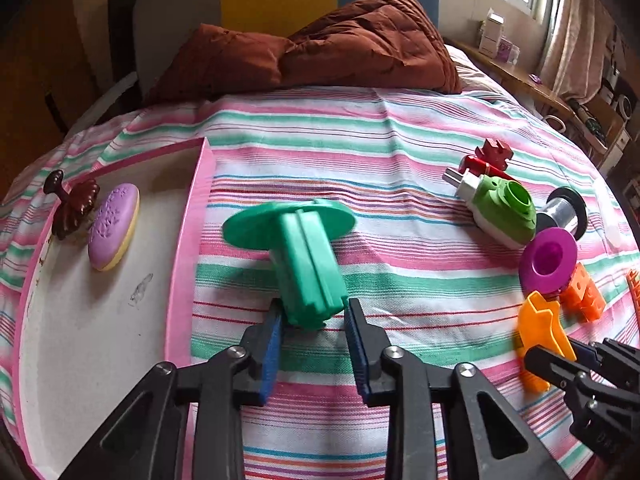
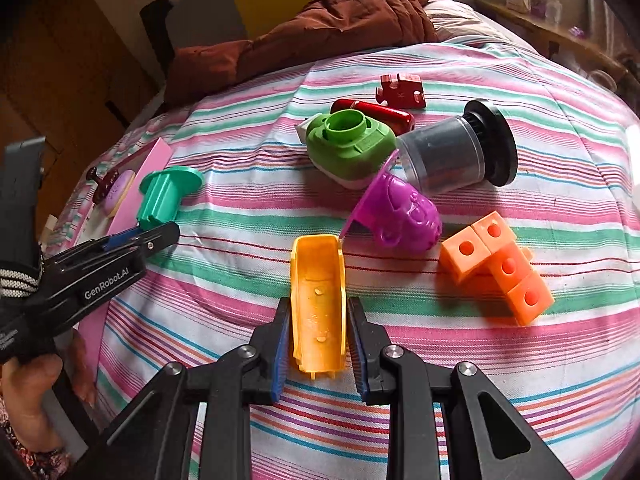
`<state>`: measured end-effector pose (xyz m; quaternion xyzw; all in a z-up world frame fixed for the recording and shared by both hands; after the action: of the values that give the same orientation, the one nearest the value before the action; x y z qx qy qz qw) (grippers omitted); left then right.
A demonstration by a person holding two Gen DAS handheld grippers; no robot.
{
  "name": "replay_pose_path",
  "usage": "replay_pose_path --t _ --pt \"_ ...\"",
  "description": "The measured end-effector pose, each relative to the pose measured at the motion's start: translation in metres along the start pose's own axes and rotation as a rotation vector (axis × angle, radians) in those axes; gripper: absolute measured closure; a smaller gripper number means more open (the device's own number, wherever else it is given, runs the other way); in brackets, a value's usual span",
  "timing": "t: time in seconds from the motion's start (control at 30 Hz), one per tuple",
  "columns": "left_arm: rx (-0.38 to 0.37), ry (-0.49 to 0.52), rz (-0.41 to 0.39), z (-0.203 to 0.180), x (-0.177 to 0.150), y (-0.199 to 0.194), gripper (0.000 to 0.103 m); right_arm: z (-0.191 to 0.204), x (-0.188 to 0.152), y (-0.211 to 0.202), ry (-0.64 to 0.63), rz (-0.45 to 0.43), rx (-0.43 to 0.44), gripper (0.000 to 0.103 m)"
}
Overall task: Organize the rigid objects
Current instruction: 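Grasp the green spool with the left tool while the right tool grasps the yellow scoop, then carry the green spool into the tray and release it with the left tool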
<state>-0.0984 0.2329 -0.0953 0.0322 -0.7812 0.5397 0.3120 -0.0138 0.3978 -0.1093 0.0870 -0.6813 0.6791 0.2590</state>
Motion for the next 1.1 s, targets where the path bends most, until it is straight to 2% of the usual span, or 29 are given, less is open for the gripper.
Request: replay_pose_path --t 0.13,0.23,0.33,0.5,0.57,0.7,0.9,1.1 --pt "-0.032 0.043 -0.044 -0.008 0.003 -0.022 0.083 0.001 -0.002 -0.001 -0.002 0.003 -0.004 0.076" --pt "-0.048 0.091 -0.068 -0.016 0.006 -0.035 0.084 0.001 -0.002 -0.001 -0.005 0.003 -0.007 0.076" --pt "-0.037 0.123 -0.058 -0.020 0.009 -0.031 0.084 0.000 -0.002 -0.001 -0.007 0.004 -0.008 0.076" --pt "-0.108 0.072 -0.042 -0.014 0.006 -0.026 0.082 -0.001 -0.002 -0.001 0.000 0.010 -0.004 0.076" --pt "-0.095 0.072 -0.054 -0.014 0.007 -0.027 0.073 -0.001 -0.002 -0.001 0.000 0.010 -0.004 0.076" --pt "-0.045 0.089 -0.065 -0.014 0.014 -0.021 0.067 -0.001 -0.002 -0.001 -0.001 0.010 -0.005 0.076" --pt "-0.070 0.035 -0.031 -0.008 0.021 -0.002 0.067 0.000 -0.003 -0.001 -0.002 0.010 -0.004 0.076" --pt "-0.108 0.013 -0.074 -0.005 0.019 -0.008 0.073 0.001 -0.003 0.000 -0.008 0.008 -0.008 0.076"
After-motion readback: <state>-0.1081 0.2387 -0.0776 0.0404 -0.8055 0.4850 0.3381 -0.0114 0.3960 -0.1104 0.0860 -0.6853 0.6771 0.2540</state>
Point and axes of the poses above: each gripper's, at about its wrist camera, not at the fingertips, and y roughly the way its jaws point, z to its left, x to its top, the point moved 3 cm from there along y, roughly the way its jaws point, and after that the axes turned 15 degrees about -x, right-handed, at the moved point
